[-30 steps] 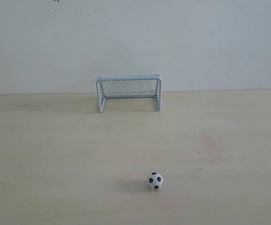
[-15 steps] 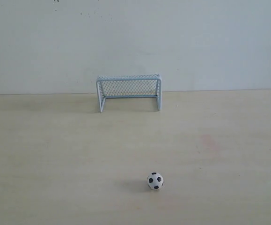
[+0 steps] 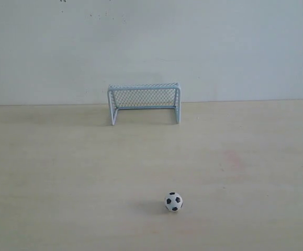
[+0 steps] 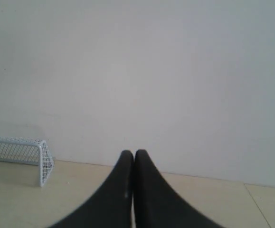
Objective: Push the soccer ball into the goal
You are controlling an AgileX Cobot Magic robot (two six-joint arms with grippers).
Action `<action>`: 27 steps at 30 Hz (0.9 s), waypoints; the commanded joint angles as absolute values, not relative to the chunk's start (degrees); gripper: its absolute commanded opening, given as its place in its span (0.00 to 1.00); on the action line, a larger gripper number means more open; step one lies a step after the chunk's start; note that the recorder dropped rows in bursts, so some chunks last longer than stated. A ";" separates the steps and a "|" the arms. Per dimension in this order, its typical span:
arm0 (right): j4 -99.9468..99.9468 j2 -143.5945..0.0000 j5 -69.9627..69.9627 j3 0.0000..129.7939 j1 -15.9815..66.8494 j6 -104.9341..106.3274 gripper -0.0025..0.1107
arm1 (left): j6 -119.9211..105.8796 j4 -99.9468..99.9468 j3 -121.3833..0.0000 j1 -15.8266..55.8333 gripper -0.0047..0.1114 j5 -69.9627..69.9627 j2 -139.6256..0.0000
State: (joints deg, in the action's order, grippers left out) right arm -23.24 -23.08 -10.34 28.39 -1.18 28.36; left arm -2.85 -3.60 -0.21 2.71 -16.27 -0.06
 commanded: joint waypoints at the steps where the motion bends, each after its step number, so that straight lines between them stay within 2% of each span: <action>1: -23.64 -24.77 -8.37 29.32 -1.09 28.80 0.02 | -3.06 -4.01 0.00 2.46 0.08 -16.23 0.00; 9: -23.38 -24.76 -8.38 29.32 -1.09 27.78 0.02 | -3.06 -4.01 0.00 2.46 0.08 -16.23 0.00; 14: -23.41 -29.44 -8.61 29.32 -1.09 27.78 0.02 | -3.06 -4.01 0.00 2.46 0.08 -16.23 0.00; 21: -20.19 -47.30 -16.44 29.61 -1.09 33.21 0.02 | -3.06 -4.01 0.00 2.46 0.08 -16.23 0.00; 27: -20.08 -66.46 -28.75 37.59 -1.09 42.88 0.02 | -3.06 -4.01 0.00 2.46 0.08 -16.23 0.00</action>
